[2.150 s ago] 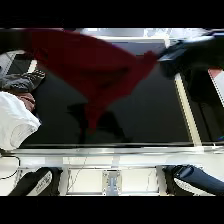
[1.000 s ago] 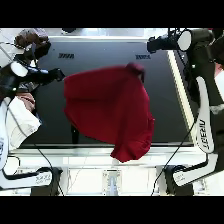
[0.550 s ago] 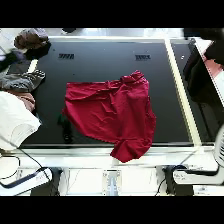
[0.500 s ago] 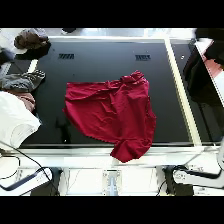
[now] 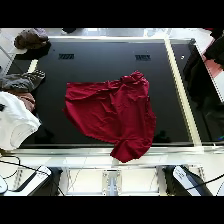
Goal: Fold the shirts.
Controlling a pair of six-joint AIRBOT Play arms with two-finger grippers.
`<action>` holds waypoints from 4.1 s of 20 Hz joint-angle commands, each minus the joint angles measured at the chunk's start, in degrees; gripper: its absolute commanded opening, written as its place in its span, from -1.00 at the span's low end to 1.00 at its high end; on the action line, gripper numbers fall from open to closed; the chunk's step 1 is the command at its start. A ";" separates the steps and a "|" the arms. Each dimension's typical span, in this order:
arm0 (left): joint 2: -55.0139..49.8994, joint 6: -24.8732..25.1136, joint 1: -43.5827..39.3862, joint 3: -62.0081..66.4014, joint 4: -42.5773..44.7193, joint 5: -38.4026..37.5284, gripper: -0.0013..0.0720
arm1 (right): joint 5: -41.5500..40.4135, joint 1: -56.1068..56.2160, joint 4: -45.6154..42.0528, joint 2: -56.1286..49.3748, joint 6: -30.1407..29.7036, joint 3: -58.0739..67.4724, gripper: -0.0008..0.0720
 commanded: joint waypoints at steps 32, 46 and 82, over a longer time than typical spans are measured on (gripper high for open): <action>-23.12 20.68 -28.17 -10.60 -31.71 8.52 0.37 | -12.83 15.91 46.38 -6.84 -17.81 -39.32 -0.95; -24.20 20.68 -28.35 -10.38 -34.03 11.45 -0.93 | -13.60 15.91 49.70 -3.72 -17.86 -39.30 -0.95; -19.02 6.64 -42.82 31.01 23.82 -8.35 -0.94 | -20.24 33.59 11.98 -34.75 -8.68 37.35 -0.96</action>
